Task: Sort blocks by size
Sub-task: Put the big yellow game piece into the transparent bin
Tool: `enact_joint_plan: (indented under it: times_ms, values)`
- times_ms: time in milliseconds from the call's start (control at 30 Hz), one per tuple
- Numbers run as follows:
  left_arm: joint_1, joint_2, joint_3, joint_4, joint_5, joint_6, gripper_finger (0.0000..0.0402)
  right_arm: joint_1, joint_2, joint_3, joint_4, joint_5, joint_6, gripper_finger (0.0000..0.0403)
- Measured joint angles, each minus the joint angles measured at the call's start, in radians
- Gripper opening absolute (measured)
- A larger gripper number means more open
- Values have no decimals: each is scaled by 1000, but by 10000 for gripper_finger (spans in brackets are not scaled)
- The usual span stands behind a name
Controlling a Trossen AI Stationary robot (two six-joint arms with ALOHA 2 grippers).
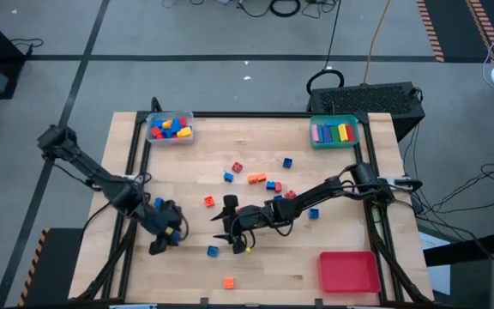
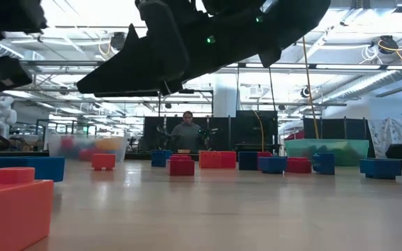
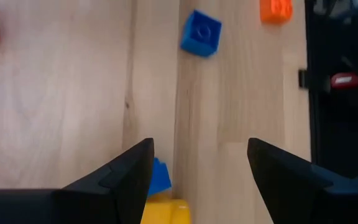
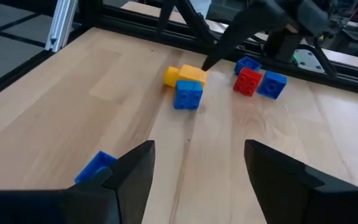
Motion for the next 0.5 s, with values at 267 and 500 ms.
enact_joint_plan:
  times_ms: [267,500]
  values:
    - [-70,96,0,1,-33,-65,258,0,0,0,-19,-2,0,235]
    - [-112,174,0,1,-33,-97,258,-1,0,0,-19,-2,-2,235]
